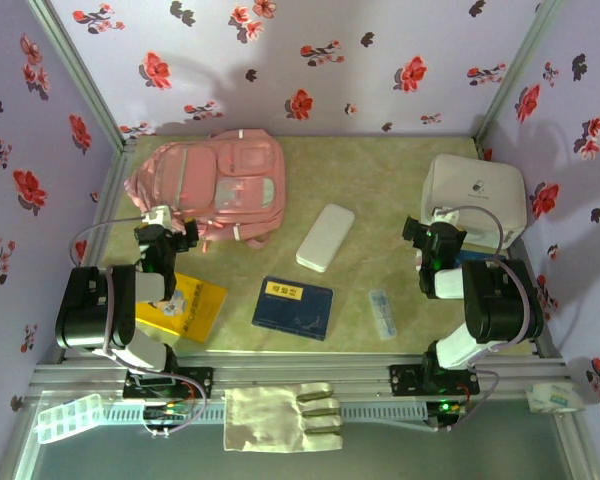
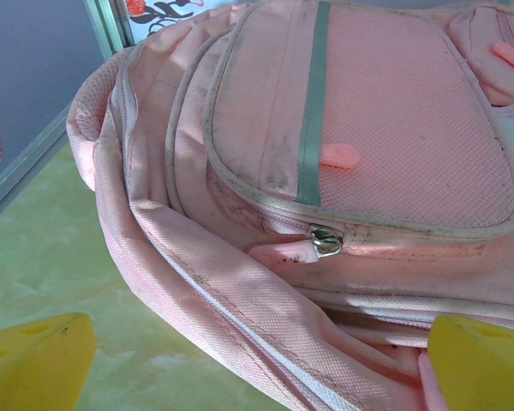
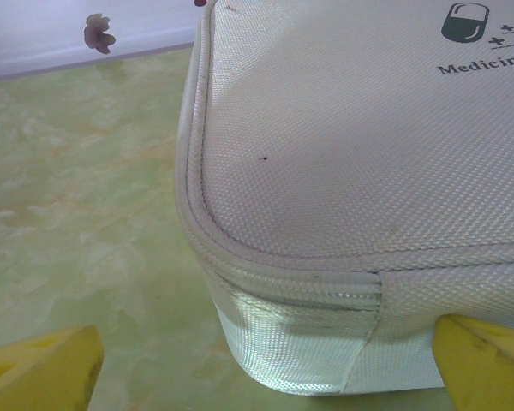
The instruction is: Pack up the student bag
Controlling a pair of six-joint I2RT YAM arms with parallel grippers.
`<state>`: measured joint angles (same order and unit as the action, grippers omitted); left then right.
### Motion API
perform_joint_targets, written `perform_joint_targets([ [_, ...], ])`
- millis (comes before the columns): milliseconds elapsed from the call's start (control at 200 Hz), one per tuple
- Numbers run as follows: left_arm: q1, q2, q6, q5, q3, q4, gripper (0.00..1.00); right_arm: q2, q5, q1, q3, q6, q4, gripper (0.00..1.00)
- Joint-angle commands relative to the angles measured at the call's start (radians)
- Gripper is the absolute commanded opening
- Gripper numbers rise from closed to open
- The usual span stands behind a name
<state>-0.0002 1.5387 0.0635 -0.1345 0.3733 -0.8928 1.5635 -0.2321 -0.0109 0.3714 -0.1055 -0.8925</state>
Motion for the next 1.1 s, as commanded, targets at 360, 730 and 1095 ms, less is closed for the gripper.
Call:
perform_joint_targets([
  [360, -0.025, -0.331, 0.039, -0.049, 0.076, 0.304, 1.0, -0.324, -0.114, -0.04, 0.307, -0.232, 0.777, 0.99],
  [730, -0.032, -0.241, 0.337, 0.062, 0.462, 0.823, 1.0, -0.218, 0.083, -0.26, 0.575, -0.461, 1.063, 0.99],
  [1095, -0.043, 0.123, 0.399, 0.389, 0.658, 0.814, 0.99, 0.058, 0.207, -0.605, 0.699, -0.46, 0.844, 0.99],
])
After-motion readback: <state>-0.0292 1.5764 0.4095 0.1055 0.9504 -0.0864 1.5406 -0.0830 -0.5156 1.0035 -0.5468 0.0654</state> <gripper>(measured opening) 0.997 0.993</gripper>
